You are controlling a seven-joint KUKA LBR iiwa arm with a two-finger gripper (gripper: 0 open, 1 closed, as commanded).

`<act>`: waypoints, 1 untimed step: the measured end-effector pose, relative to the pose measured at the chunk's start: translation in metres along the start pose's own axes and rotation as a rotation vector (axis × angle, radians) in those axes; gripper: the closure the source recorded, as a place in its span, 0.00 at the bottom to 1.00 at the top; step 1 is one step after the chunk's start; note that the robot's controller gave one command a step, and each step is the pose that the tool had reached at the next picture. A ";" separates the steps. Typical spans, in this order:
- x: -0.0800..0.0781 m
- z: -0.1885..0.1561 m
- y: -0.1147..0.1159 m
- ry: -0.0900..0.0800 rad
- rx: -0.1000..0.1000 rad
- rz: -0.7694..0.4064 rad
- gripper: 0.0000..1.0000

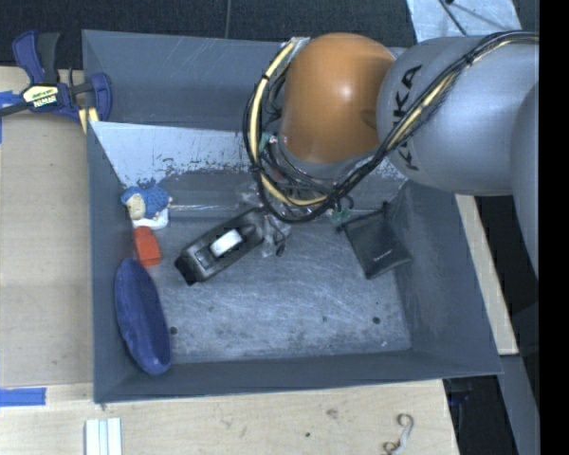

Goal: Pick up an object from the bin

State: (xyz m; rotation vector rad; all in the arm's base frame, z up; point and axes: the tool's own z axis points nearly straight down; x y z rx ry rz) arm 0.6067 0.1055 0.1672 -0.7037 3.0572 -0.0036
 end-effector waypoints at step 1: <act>0.000 -0.021 -0.001 0.003 -0.001 0.003 1.00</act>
Offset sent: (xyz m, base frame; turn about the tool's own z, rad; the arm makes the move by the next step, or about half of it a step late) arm 0.0001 0.0001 0.0225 0.0000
